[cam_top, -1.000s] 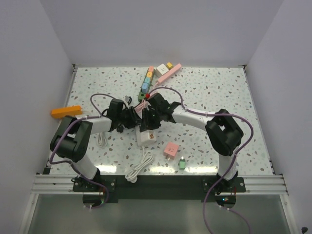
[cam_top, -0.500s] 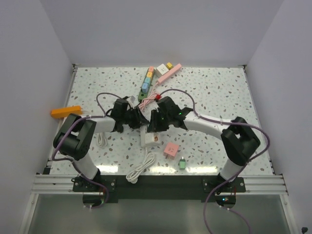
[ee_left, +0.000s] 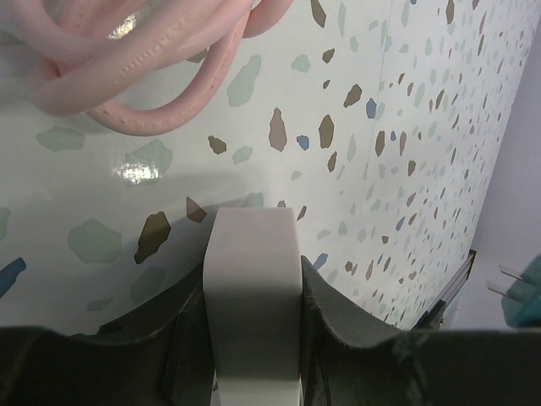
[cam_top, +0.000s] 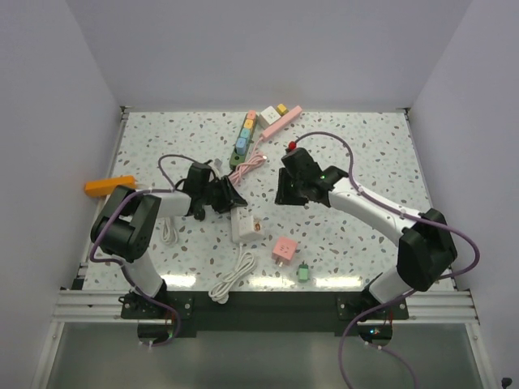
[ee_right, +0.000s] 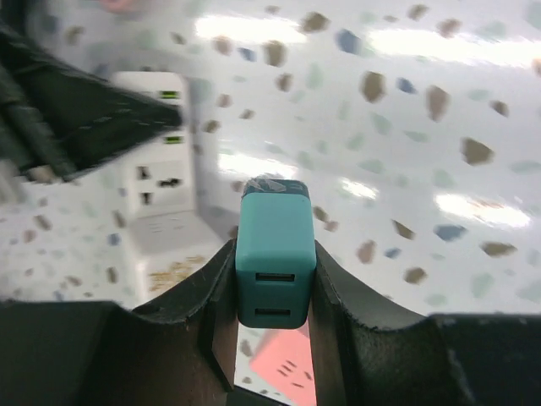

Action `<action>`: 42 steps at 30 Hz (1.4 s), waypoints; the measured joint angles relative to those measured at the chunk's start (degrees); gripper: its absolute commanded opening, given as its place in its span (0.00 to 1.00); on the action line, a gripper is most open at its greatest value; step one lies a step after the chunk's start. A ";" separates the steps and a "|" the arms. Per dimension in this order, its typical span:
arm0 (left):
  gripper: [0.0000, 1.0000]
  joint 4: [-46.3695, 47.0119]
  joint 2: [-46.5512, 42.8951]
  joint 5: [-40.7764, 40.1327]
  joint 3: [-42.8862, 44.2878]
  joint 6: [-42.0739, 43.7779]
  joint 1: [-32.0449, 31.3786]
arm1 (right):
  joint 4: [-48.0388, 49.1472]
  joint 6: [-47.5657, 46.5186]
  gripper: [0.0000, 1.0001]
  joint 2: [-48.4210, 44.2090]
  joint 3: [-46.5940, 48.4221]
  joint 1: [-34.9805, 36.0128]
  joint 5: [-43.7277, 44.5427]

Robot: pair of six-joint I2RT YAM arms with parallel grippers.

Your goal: Pull the plug off the socket

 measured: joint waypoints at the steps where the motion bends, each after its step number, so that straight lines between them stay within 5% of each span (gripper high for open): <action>1: 0.00 -0.33 0.00 0.00 0.15 0.13 0.00 | -2.89 -0.11 0.02 0.42 0.55 -0.09 2.19; 7: 0.00 -4.04 -0.02 -0.28 2.23 2.34 0.00 | -12.81 0.42 0.44 0.50 -3.28 -0.26 6.93; 9: 0.00 -5.53 -0.02 -0.50 3.02 3.19 0.00 | -14.21 1.05 0.50 0.50 -5.70 -0.26 6.47; 14: 0.00 -8.13 -0.02 -0.81 4.24 4.92 0.02 | -15.19 1.68 0.92 0.42 -7.39 -0.26 3.74; 16: 0.00 -8.44 -0.02 -0.72 4.37 5.42 0.02 | -14.38 1.62 0.99 -0.15 -7.39 -0.26 2.10; 24: 0.00 -8.17 -0.02 0.13 4.37 5.75 0.07 | 0.11 2.93 0.99 -4.92 -7.39 -0.22 -12.61; 37: 0.00 -7.85 -0.02 0.94 4.37 5.57 0.17 | 16.09 7.43 0.93 10.25 -7.21 2.51 -26.67; 41: 0.00 -7.85 -0.04 0.94 4.35 5.68 0.22 | 17.79 8.57 0.58 13.29 -6.14 6.14 -27.80; 42: 0.00 -7.96 -0.13 1.09 4.15 6.19 0.31 | 17.94 9.29 0.28 13.73 -6.10 6.75 -27.87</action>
